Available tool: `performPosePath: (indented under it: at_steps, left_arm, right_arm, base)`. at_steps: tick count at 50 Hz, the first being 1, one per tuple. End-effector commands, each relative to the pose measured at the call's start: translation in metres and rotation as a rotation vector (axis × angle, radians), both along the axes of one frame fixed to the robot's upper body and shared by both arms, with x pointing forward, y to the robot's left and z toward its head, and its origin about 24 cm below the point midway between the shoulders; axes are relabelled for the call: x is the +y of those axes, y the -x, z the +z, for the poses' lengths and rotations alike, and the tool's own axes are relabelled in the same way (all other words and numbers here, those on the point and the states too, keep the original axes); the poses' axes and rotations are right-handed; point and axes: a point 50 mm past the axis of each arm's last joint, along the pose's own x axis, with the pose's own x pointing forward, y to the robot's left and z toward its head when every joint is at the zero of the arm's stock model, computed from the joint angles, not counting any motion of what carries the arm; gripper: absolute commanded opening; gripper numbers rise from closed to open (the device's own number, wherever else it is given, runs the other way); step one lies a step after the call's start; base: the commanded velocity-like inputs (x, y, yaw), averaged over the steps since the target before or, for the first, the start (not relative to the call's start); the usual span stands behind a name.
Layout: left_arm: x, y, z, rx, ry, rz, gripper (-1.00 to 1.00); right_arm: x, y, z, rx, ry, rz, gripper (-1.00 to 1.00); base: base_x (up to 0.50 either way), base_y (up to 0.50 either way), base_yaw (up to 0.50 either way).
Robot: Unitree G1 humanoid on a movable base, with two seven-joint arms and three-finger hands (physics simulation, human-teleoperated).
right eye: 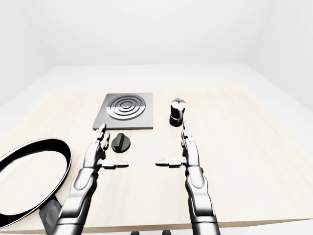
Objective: Turn on the stove.
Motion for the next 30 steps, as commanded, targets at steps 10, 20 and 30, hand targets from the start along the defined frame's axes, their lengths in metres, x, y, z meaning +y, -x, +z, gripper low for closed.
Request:
performPosePath:
  at_steps: [10, 20, 30]
  left_arm:
    - [-0.0016, -0.0006, -0.0057, 0.035, -0.022, -0.003, 1.0]
    - [-0.0023, -0.0003, -0.0087, 0.045, -0.027, -0.005, 1.0]
    - [-0.0024, 0.0006, -0.0111, 0.061, -0.032, 0.004, 1.0]
  right_arm:
    - [0.0001, -0.0002, 0.0024, 0.0, 0.0, 0.0, 1.0]
    - [0.0001, -0.0002, 0.0024, 0.0, 0.0, 0.0, 1.0]
    - [0.0001, -0.0002, 0.0024, 0.0, 0.0, 0.0, 1.0]
  base:
    - [0.0, 0.0, 0.0]
    - [0.0, 0.0, 0.0]
    - [0.0, 0.0, 0.0]
